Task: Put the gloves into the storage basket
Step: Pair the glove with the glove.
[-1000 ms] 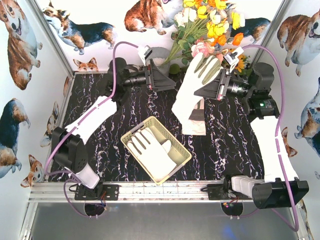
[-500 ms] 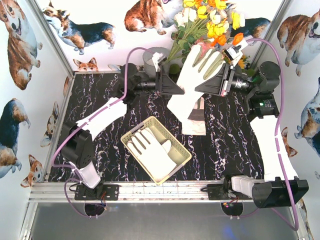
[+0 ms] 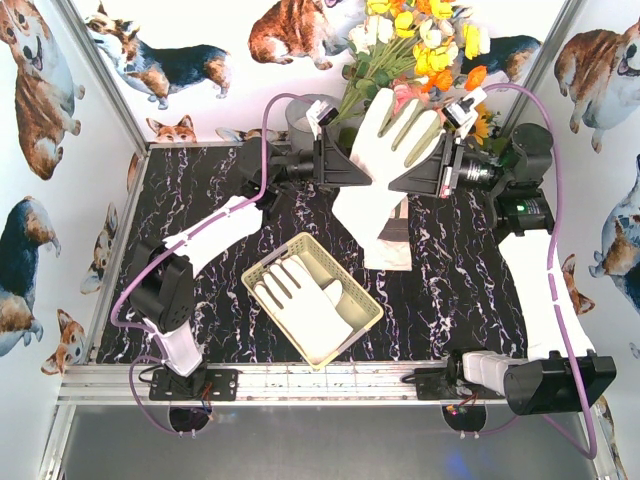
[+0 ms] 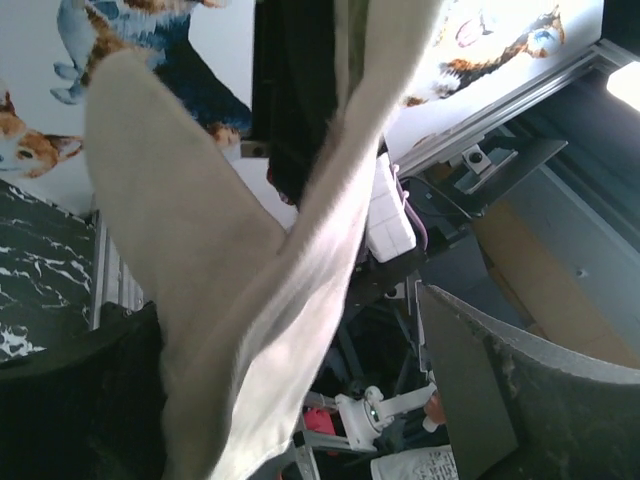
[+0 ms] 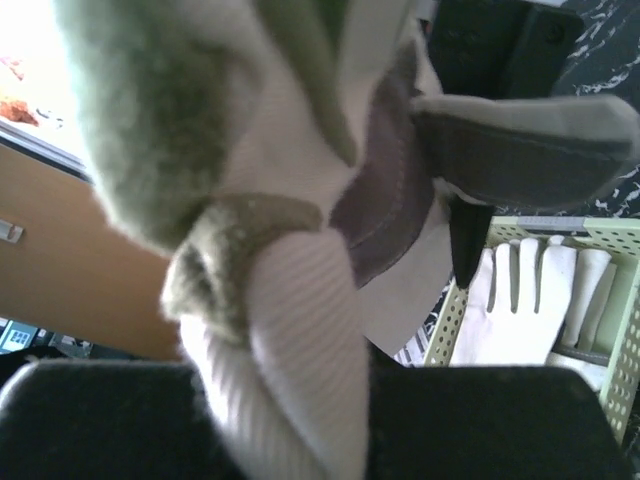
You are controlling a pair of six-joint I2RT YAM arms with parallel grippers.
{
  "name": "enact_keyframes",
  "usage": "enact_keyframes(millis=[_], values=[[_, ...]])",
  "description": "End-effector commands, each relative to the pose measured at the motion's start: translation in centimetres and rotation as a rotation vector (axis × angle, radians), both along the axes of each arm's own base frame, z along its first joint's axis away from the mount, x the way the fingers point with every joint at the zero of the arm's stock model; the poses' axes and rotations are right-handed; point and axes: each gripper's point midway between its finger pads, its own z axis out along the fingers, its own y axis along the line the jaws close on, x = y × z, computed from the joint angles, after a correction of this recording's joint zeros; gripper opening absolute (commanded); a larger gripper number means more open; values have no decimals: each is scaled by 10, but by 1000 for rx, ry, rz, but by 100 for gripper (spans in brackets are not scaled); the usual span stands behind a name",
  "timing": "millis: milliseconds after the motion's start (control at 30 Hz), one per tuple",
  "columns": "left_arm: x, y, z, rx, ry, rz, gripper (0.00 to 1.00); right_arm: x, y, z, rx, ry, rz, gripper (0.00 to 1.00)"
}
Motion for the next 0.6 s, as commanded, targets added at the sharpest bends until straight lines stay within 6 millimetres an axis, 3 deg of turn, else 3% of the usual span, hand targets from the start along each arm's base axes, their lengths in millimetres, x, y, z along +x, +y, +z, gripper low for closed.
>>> enact_keyframes(millis=[0,200,567], values=[[4,5,27,-86,-78,61,82,-8,-2,-15,-44,-16,-2,0],[23,16,23,-60,-98,190,81,-5,-5,-33,-85,12,-47,0],[30,30,30,-101,-107,260,79,-2,-8,-48,-117,31,-87,0]])
